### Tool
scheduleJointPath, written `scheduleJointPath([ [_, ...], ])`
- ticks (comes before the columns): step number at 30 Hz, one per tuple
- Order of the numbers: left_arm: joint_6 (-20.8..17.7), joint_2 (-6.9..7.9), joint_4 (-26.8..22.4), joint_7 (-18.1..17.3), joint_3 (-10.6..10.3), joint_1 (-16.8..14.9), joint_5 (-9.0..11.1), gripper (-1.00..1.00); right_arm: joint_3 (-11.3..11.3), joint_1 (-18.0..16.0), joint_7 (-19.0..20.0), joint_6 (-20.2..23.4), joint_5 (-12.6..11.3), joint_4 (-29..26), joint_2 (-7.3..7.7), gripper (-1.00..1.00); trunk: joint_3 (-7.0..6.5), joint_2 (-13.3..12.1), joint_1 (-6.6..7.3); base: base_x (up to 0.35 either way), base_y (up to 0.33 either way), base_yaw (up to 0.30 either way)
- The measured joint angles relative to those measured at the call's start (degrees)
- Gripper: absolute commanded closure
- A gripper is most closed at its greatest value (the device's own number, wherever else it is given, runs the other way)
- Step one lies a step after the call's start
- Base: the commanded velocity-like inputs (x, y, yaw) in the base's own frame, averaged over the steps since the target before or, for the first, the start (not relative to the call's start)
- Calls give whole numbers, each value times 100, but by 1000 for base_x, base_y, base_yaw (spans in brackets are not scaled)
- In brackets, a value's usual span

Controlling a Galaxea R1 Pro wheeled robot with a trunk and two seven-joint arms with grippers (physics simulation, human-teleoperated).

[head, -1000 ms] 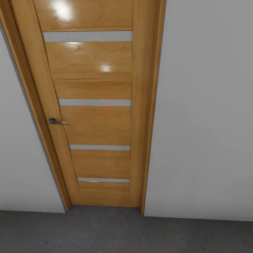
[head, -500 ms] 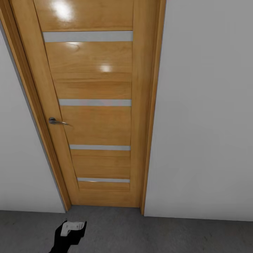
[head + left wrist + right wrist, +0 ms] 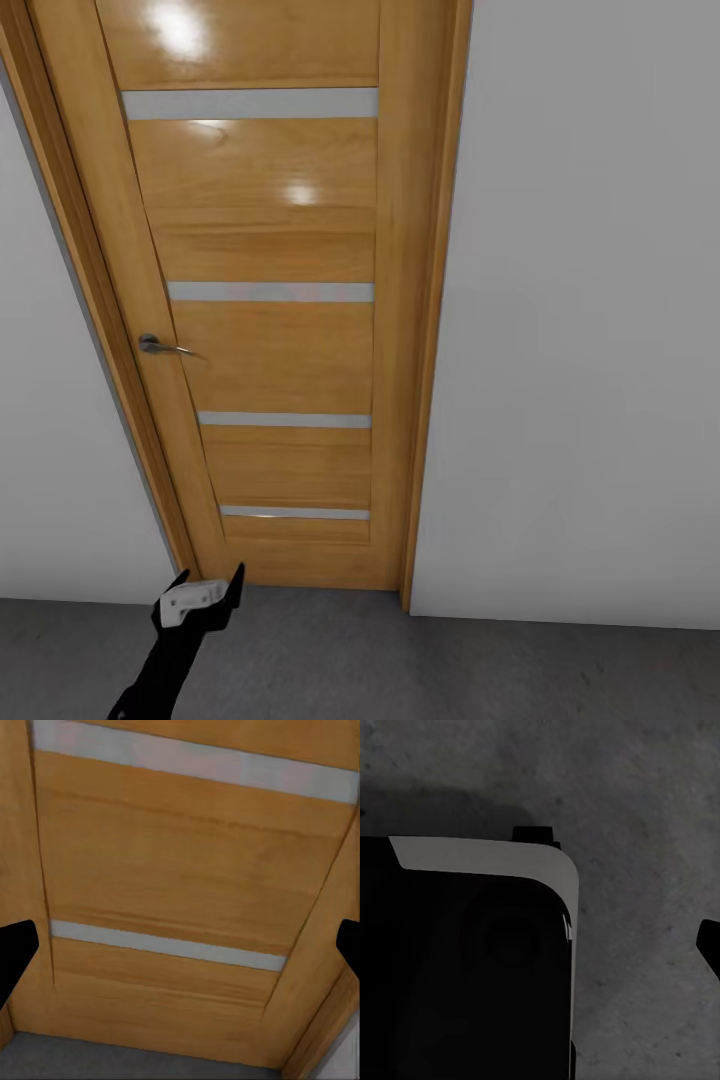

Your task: Move the two storage containers from the living room to the garage. In the garage, place one container on the floor and stack the other container on top of it (either order is fine).

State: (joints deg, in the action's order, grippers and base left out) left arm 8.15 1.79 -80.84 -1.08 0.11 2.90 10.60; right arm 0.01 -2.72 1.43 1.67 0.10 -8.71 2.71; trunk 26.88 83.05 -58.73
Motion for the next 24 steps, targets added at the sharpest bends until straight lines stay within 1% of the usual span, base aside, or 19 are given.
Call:
scheduleJointPath([
  [2, 16, -2, -13, 9, 0, -3, 113, -100, 0, 0, 0, 0, -1, 0, 0, -100, 0, 0, 0, 0, 0, 0],
  [5, 11, -2, 14, 25, 1, -13, 217, -100, 0, 0, 0, 0, -2, 0, 0, -100, 0, 0, 0, 0, 0, 0],
  [8, -70, 0, 212, 29, 1, -21, 291, -100, 0, 0, 0, 2, -2, 0, 1, -100, 0, 0, 0, 0, 0, 0],
  [11, -21, 2, 418, 23, 1, -24, 311, -100, -1, 0, 0, 5, -10, 0, 2, -100, 0, 0, 0, 0, 0, 0],
  [14, 170, 0, 550, 18, 1, -25, 311, -100, -1, 0, 0, 6, -14, 0, 1, -100, 0, 0, 0, 0, 0, 0],
  [18, 418, 2, 615, 10, 1, -26, 306, -100, -1, 0, 0, 7, -17, 0, 2, -100, 0, 0, 0, 0, 0, 0],
  [24, 551, 3, 644, 19, 18, -31, 327, -100, -1, 0, 0, 8, -18, 0, 1, -100, 0, 0, 0, 0, 0, 0],
])
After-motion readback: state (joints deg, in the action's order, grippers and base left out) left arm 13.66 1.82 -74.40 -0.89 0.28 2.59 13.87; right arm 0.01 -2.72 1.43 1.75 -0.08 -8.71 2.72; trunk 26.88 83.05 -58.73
